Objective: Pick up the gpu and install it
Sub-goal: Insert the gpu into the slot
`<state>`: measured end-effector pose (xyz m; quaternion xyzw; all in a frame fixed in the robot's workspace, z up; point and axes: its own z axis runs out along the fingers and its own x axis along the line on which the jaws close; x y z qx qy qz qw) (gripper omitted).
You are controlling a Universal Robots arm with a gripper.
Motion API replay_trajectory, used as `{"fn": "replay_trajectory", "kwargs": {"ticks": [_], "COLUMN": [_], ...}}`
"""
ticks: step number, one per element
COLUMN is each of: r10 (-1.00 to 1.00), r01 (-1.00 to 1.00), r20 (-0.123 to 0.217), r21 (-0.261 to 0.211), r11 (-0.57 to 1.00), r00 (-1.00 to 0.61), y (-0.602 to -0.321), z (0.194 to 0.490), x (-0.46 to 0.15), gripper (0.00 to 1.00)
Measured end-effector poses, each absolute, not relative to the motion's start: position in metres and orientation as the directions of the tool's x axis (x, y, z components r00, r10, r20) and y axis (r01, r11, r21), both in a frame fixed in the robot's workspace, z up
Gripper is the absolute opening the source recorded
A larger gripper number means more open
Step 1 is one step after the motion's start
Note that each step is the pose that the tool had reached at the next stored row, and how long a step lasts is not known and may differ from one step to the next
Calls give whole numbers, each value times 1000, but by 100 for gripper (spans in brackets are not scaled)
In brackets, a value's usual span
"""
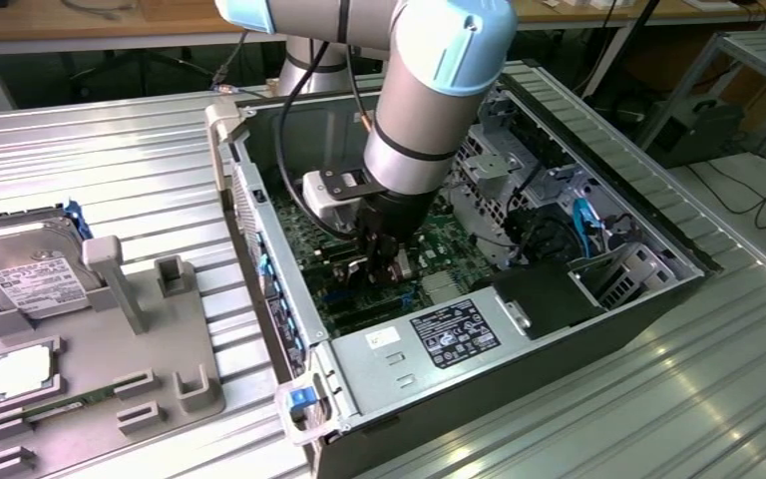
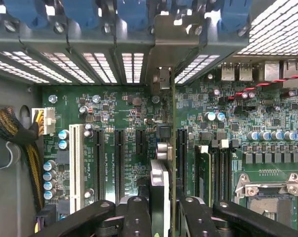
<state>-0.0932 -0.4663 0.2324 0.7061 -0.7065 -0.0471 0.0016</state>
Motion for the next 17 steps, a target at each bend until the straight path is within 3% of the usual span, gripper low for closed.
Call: {"fn": "replay_trajectory", "kwargs": {"ticks": [14, 15, 17], "r10": [-998, -998, -998], "r01": [-998, -998, -998], "r20": [-66, -64, -65], "r21": [67, 67, 66], "r11": [-2, -2, -2], "r00": [-2, -2, -2], "y": [-465, -465, -464], "z": [234, 239, 248], "x": [-93, -93, -93], "gripper": [29, 35, 35]}}
